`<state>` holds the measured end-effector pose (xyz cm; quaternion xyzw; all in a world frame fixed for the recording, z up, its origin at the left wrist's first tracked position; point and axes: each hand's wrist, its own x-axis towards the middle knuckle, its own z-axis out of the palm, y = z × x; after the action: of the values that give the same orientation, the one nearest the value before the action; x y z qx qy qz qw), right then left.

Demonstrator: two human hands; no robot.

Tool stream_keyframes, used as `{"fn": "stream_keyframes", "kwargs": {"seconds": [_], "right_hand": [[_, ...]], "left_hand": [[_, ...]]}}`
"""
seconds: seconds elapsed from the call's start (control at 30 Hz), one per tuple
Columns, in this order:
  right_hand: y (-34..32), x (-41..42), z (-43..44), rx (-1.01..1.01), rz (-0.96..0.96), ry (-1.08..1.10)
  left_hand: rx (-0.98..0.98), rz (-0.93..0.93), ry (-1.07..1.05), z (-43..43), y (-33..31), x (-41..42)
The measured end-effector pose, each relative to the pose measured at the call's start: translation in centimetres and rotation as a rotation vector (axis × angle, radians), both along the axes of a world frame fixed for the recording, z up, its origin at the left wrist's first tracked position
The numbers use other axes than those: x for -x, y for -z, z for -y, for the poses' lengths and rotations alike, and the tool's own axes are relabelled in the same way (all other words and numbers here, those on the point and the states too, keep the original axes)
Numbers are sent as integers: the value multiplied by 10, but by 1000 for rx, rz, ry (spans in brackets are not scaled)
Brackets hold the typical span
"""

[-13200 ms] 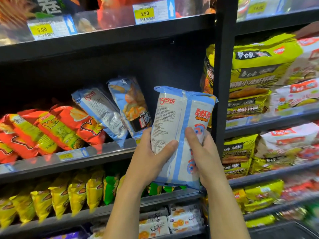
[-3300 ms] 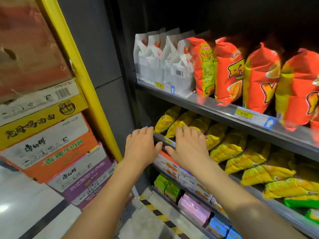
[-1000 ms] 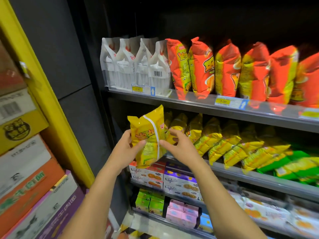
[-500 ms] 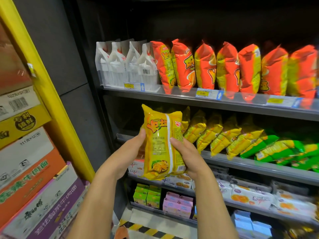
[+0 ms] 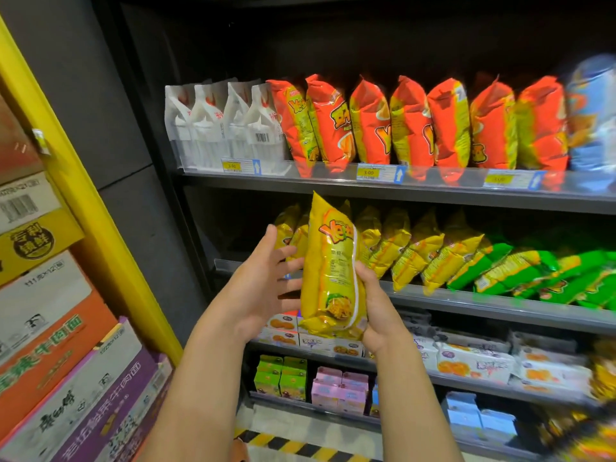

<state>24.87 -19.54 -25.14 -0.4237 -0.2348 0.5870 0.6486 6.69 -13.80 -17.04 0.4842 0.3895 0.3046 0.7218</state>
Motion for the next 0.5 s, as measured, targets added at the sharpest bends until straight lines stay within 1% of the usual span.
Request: {"fn": "stream_keyframes", "kwargs": {"seconds": [0.1, 0.17, 0.23, 0.27, 0.3, 0.33, 0.43, 0.5], "right_hand": [[-7, 1, -2, 16, 244, 8], [-15, 6, -1, 22, 423, -18], [-29, 9, 4, 17, 484, -48], [-31, 6, 5, 24, 456, -68], [-35, 2, 8, 37, 406, -73], [-38, -2, 10, 33, 347, -67], [-44, -14, 17, -10, 197, 1], [-47, -17, 20, -63, 134, 7]], "left_hand": [[-130, -188, 88, 11, 2, -14], [-232, -302, 27, 11, 13, -23], [-315, -401, -68, 6, 25, -27], [-318, -415, -84, 4, 28, -27], [-287, -370, -82, 1, 30, -27], [-219, -272, -72, 2, 30, -26], [72, 50, -36, 2, 33, -21], [195, 232, -40, 3, 39, -18]]}}
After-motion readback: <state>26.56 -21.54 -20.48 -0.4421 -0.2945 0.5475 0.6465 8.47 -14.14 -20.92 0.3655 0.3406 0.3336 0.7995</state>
